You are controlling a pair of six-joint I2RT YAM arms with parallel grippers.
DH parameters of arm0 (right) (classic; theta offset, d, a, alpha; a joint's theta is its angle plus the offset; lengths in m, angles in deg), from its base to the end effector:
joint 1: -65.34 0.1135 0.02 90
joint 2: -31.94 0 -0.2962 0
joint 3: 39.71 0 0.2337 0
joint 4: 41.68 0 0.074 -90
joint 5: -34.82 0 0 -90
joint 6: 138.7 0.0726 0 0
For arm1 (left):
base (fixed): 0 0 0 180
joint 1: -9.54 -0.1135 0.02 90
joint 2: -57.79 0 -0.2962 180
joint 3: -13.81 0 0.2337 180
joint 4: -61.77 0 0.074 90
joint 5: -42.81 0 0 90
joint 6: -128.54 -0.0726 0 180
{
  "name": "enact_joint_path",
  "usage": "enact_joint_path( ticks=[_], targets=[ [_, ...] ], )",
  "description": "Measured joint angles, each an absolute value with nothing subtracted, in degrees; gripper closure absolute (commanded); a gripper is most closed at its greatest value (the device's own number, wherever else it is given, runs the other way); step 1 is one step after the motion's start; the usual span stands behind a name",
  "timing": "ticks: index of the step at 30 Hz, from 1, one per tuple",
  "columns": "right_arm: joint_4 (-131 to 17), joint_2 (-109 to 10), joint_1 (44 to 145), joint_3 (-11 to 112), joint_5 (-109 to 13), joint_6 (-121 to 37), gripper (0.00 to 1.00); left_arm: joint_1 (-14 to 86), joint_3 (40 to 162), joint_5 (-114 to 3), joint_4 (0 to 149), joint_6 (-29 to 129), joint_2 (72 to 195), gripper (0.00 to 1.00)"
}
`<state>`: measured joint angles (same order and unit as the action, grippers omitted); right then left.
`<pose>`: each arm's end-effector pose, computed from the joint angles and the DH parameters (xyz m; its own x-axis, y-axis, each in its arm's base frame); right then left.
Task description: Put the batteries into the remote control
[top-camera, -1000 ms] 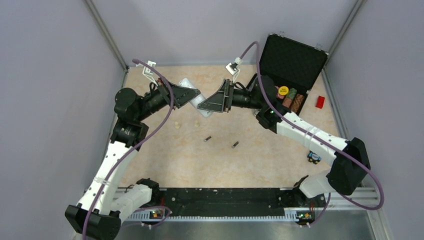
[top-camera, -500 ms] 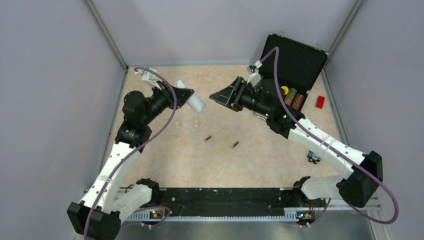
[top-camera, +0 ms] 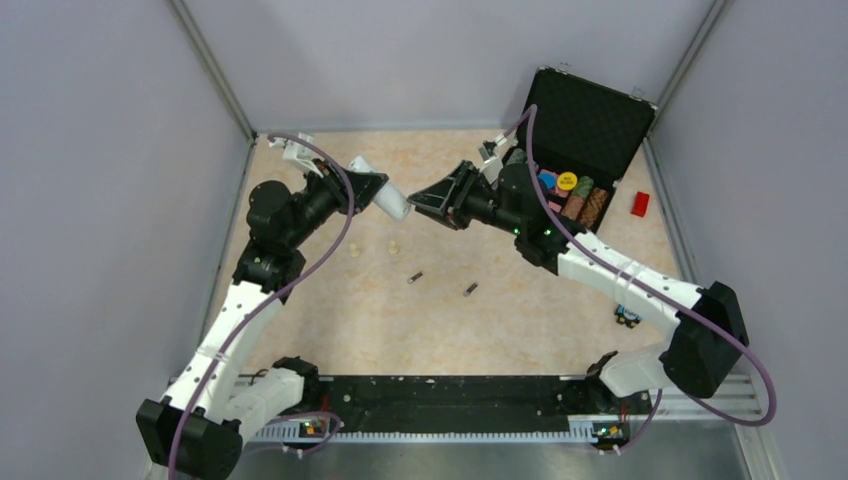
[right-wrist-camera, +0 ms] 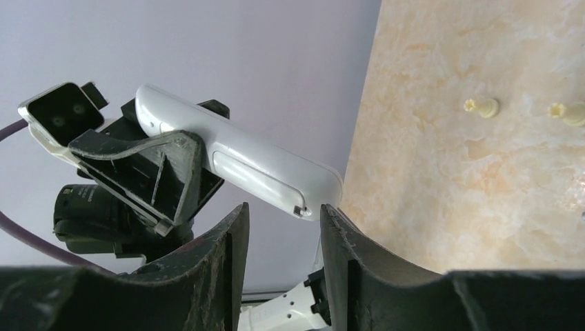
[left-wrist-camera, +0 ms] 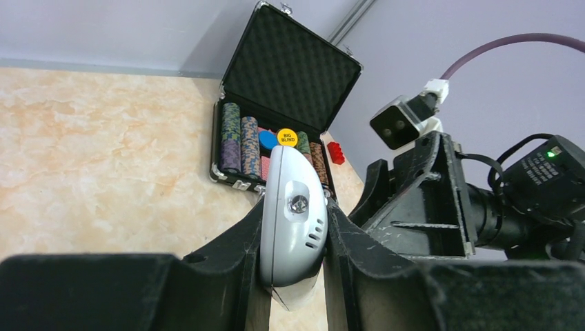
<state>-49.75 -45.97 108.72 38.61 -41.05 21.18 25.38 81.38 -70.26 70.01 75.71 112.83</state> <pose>0.2311 0.2428 0.3856 -0.8238 0.4743 -0.3104 -0.1986 0.2713 0.9418 0.2027 -0.0871 0.4175 -0.3215 -0.4866 -0.8123 0.5431 0.6080 -0.5791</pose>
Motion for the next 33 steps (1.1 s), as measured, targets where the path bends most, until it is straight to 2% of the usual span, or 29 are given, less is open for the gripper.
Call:
enact_joint_path(
  ticks=[9, 23, 33],
  targets=[
    [-46.42, -49.35, 108.74, 38.46, -37.93, 24.40, 0.68, 25.33, 81.33, -71.22, 68.55, 75.78, 114.74, 1.00],
    [-45.24, -50.32, 108.72, 38.41, -37.05, 26.36, 0.68, 25.14, 80.96, -72.27, 66.58, 75.45, 115.83, 1.00],
    [-37.05, -50.95, 108.68, 34.96, -36.22, 28.11, 0.68, 24.55, 80.94, -72.62, 66.54, 76.69, 115.83, 1.00]
  ],
)
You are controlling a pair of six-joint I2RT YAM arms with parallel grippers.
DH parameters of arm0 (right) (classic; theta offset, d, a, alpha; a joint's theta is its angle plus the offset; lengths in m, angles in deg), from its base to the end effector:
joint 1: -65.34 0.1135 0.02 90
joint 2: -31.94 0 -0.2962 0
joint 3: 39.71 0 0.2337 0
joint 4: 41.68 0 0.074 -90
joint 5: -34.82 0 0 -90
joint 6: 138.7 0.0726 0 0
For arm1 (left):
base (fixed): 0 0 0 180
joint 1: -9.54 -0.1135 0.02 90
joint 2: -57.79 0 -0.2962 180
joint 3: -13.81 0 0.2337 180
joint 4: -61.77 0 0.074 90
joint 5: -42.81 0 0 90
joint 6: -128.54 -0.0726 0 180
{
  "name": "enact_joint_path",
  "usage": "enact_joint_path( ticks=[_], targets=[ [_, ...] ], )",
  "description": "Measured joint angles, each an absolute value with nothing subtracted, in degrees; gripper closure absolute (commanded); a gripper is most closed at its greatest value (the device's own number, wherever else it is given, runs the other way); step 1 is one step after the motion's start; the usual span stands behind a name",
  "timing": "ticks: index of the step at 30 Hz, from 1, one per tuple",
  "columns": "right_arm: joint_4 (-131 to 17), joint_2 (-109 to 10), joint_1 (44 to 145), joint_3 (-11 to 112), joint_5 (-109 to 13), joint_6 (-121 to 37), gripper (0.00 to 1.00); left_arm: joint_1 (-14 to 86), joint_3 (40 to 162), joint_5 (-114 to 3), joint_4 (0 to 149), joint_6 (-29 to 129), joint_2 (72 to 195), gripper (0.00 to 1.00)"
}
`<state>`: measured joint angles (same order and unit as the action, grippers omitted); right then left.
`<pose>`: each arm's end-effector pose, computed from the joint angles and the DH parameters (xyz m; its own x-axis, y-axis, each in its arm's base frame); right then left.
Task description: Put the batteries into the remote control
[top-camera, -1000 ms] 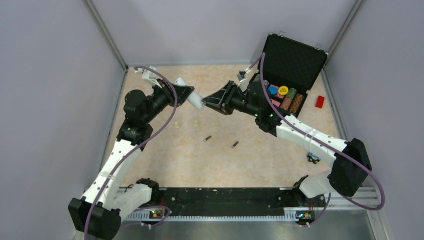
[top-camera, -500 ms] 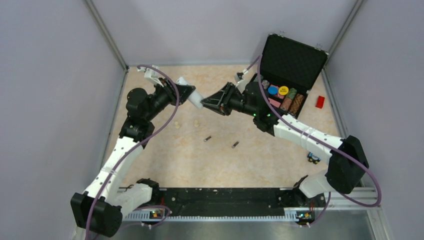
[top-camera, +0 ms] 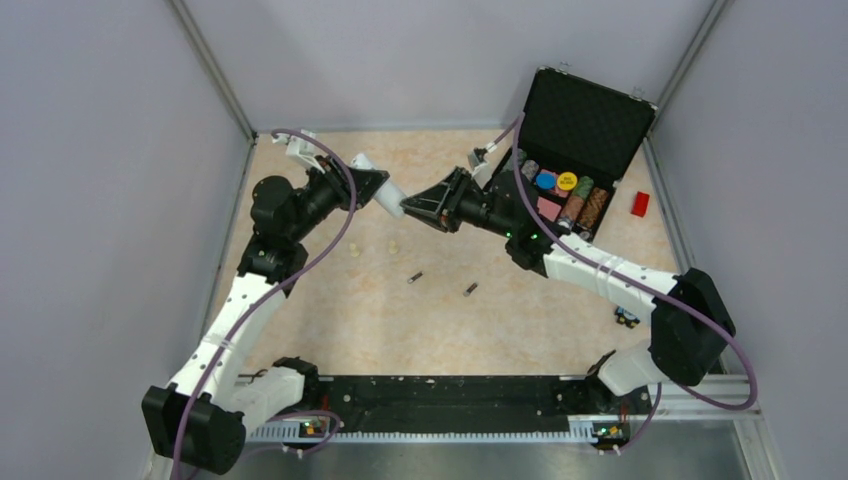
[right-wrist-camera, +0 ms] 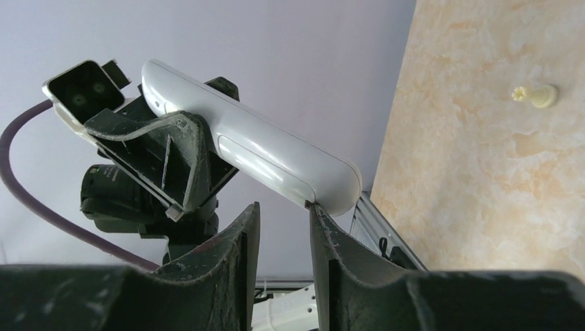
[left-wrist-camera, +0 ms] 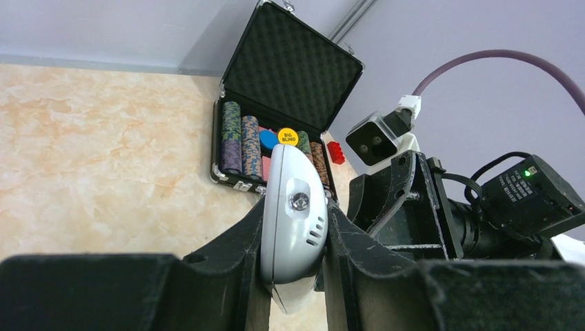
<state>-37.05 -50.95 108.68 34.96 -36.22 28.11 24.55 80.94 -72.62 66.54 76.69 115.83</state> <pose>0.2435 0.2622 0.3651 -0.8720 0.4432 -0.2079 -0.1576 0.1480 0.9764 0.2171 -0.0905 0.4122 -0.3427 -0.4857 -0.8041 0.5541 0.5867 -0.5905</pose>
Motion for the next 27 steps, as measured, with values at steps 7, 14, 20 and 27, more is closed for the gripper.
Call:
enact_joint_path(
  ticks=[7, 14, 20, 27],
  targets=[
    [-29.64, -51.10, 108.68, 31.88, -35.78, 28.96, 0.68, 24.37, 80.85, -72.57, 66.49, 77.98, 115.83, 1.00],
    [-25.22, -51.71, 108.63, 31.02, -35.57, 28.94, 0.69, 24.22, 80.68, -71.94, 65.42, 79.14, 115.83, 1.00],
    [-24.81, -52.37, 108.57, 31.02, -35.39, 28.88, 0.69, 24.20, 79.98, -71.28, 64.92, 79.08, 115.96, 1.00],
    [-27.12, -53.86, 107.93, 31.02, -35.43, 27.65, 0.69, 24.20, 78.58, -70.45, 64.64, 79.08, 118.21, 1.00]
  ],
)
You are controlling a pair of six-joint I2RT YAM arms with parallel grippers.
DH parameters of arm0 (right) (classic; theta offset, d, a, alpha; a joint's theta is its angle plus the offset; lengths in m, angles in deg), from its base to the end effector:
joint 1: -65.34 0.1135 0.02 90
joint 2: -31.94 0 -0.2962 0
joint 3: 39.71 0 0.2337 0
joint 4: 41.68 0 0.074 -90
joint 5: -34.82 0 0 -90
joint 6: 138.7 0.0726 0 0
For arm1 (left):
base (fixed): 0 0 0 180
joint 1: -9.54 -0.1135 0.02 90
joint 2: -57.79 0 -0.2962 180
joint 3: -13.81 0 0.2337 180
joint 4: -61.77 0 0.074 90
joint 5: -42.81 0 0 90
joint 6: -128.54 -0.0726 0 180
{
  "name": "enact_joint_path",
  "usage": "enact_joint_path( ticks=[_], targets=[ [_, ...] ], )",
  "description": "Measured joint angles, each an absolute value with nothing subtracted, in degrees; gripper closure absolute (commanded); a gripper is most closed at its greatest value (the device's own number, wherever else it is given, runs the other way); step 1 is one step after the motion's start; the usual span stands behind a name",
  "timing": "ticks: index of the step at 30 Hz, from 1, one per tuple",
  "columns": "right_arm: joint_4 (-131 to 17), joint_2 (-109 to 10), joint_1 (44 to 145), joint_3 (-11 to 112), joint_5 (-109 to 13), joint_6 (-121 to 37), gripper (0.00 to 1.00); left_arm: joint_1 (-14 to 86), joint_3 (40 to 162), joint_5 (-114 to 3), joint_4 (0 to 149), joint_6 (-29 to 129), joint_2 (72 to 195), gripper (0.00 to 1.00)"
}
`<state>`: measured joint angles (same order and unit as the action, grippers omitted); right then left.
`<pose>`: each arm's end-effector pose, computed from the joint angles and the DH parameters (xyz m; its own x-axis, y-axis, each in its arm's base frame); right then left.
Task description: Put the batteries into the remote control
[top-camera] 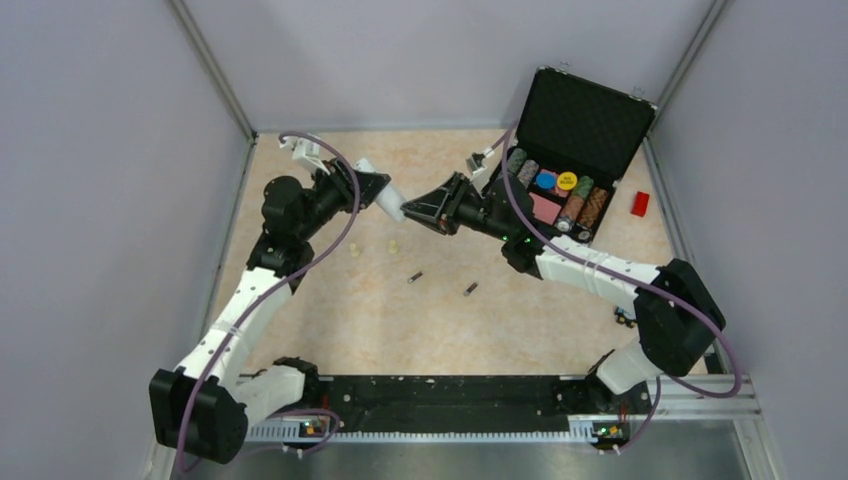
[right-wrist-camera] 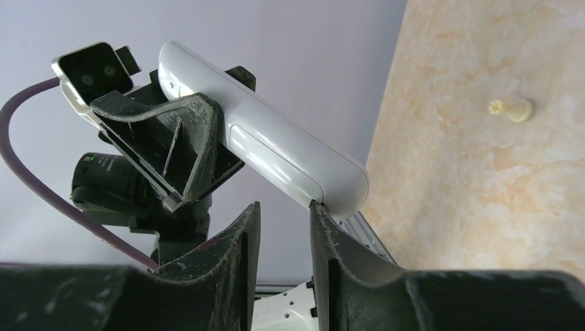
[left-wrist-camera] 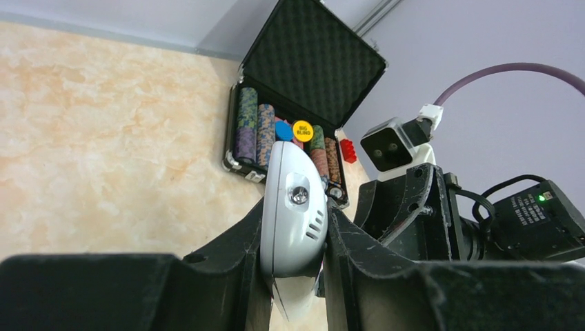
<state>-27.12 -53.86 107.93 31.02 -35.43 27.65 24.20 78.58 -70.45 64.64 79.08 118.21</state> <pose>0.2531 0.2659 0.3469 -0.8622 0.4497 -0.2331 -0.2027 0.1154 0.9724 0.2322 -0.0904 0.3925 -0.3804 -0.5177 -0.7663 0.4832 0.5953 -0.6420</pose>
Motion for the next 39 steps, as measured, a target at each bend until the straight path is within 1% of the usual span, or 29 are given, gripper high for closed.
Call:
enact_joint_path(
  ticks=[17, 26, 39],
  targets=[
    [-30.03, -58.47, 106.14, 30.63, -33.93, 25.84, 0.69, 24.22, 76.76, -69.84, 64.77, 78.16, 125.77, 1.00],
    [-30.56, -59.60, 105.66, 30.22, -33.62, 25.25, 0.69, 24.22, 76.22, -68.48, 65.97, 76.69, 127.50, 1.00],
    [-32.76, -60.44, 103.89, 29.14, -35.33, 20.68, 0.68, 24.26, 76.22, -68.64, 70.60, 74.31, 136.53, 1.00]
  ],
)
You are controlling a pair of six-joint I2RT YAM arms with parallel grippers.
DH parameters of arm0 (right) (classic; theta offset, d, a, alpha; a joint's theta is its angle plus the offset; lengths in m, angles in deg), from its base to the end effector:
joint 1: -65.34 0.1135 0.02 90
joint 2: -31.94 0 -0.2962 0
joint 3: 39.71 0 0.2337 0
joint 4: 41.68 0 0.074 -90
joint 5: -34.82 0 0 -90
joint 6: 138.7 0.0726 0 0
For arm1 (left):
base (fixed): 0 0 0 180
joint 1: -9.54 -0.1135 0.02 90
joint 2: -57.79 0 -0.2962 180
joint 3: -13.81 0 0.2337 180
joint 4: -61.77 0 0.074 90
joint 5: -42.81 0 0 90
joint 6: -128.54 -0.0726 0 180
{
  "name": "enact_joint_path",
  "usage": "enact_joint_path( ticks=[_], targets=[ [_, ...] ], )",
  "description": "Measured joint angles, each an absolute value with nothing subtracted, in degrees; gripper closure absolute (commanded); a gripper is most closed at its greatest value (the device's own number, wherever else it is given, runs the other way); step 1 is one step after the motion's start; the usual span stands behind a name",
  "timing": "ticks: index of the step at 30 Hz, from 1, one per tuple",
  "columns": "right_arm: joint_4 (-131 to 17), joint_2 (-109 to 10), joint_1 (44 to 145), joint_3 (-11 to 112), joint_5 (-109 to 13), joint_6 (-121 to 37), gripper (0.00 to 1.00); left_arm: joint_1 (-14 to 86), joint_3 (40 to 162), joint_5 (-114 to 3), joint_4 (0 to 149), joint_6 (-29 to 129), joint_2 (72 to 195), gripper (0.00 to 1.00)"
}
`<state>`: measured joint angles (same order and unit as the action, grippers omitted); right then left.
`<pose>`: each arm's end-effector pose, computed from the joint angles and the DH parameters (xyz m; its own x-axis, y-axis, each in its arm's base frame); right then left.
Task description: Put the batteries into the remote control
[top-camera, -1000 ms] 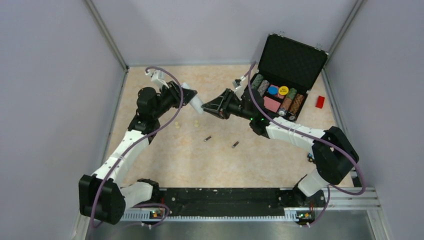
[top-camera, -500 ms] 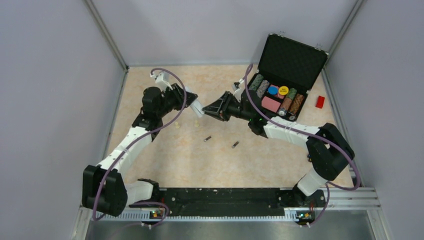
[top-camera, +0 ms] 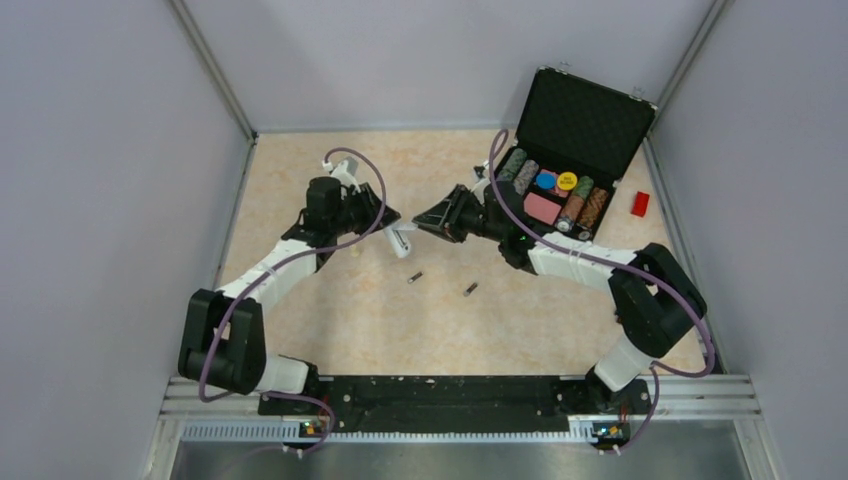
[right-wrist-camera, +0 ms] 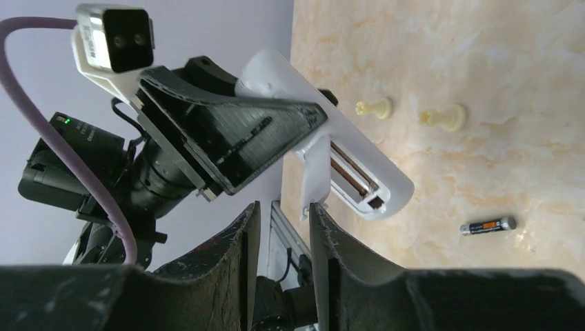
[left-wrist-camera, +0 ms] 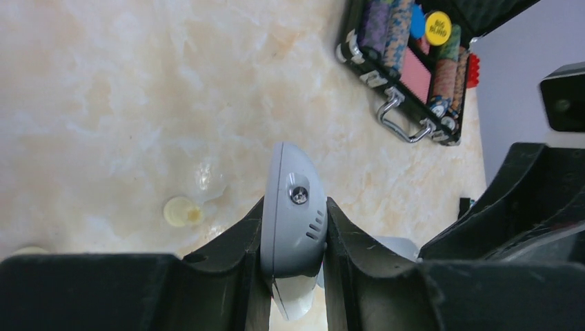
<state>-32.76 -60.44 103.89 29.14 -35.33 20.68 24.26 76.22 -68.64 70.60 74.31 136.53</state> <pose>0.2851 0.2587 0.2803 -0.8586 0.4415 -0.2606 -0.1123 0.3341 0.9358 0.2975 -0.1056 0.2781 -0.6590 -0.3894 -0.6435 0.2113 0.7253 -0.6552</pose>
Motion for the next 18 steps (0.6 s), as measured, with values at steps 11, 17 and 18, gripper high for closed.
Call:
enact_joint_path(
  ticks=[11, 17, 18],
  targets=[
    [-37.86, -61.59, 102.25, 28.77, -42.19, 14.28, 0.67, 25.40, 78.45, -69.34, 79.02, 72.78, 141.95, 1.00],
    [-43.91, -61.59, 102.16, 28.84, -45.53, 8.09, 0.64, 25.40, 78.69, -65.88, 82.47, 71.10, 141.95, 1.00],
    [-45.13, -61.59, 102.18, 28.86, -45.84, 6.56, 0.64, 25.40, 78.69, -65.38, 82.97, 70.90, 141.93, 1.00]
  ],
)
